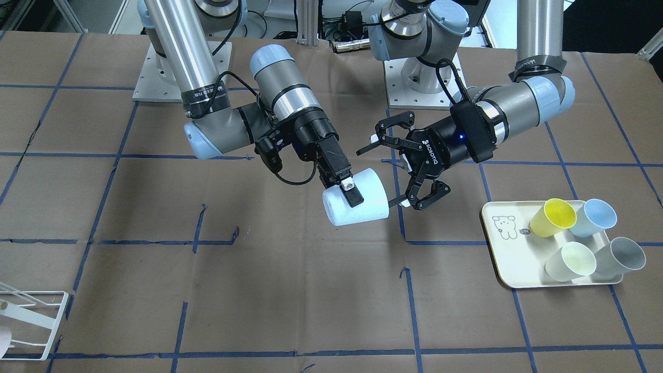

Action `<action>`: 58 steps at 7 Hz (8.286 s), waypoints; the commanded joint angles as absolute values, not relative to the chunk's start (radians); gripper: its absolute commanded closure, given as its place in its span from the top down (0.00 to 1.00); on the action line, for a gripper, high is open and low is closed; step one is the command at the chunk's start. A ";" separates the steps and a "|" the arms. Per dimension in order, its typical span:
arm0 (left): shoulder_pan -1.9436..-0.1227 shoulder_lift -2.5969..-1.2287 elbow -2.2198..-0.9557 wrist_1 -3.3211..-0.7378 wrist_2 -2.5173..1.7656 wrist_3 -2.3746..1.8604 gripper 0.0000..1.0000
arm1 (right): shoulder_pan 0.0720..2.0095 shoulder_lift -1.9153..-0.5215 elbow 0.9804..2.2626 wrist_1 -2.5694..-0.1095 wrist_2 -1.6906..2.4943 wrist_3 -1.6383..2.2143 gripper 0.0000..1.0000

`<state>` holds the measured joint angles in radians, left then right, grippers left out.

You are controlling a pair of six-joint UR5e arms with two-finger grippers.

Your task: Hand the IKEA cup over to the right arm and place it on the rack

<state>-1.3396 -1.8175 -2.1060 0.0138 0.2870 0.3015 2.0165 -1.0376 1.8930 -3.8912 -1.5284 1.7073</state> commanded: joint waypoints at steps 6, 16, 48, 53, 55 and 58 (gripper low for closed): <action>-1.198 -1.818 -2.091 -0.002 0.671 0.004 0.99 | 1.697 -1.134 1.947 -3.878 -1.211 1.343 0.39; -1.451 -1.704 -1.716 -1.006 1.368 -0.037 0.99 | 0.947 -1.152 2.077 -3.832 -0.648 -0.030 0.40; -1.514 -1.606 -1.559 -1.551 1.566 -0.025 0.99 | 0.781 -0.739 1.486 -3.384 -0.554 -0.414 0.38; -1.516 -1.608 -1.559 -1.551 1.566 -0.025 0.99 | 0.781 -0.742 1.503 -3.381 -0.552 -0.411 0.99; -1.516 -1.608 -1.559 -1.551 1.565 -0.025 0.99 | 0.781 -0.744 1.503 -3.379 -0.555 -0.410 0.99; -1.516 -1.605 -1.559 -1.551 1.568 -0.025 0.99 | 0.781 -0.744 1.502 -3.381 -0.558 -0.411 0.99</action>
<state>-1.5155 -1.6055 -1.5585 -1.5509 1.5661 -0.0245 0.7808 -0.7439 1.5019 -3.3804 -0.5571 -0.4099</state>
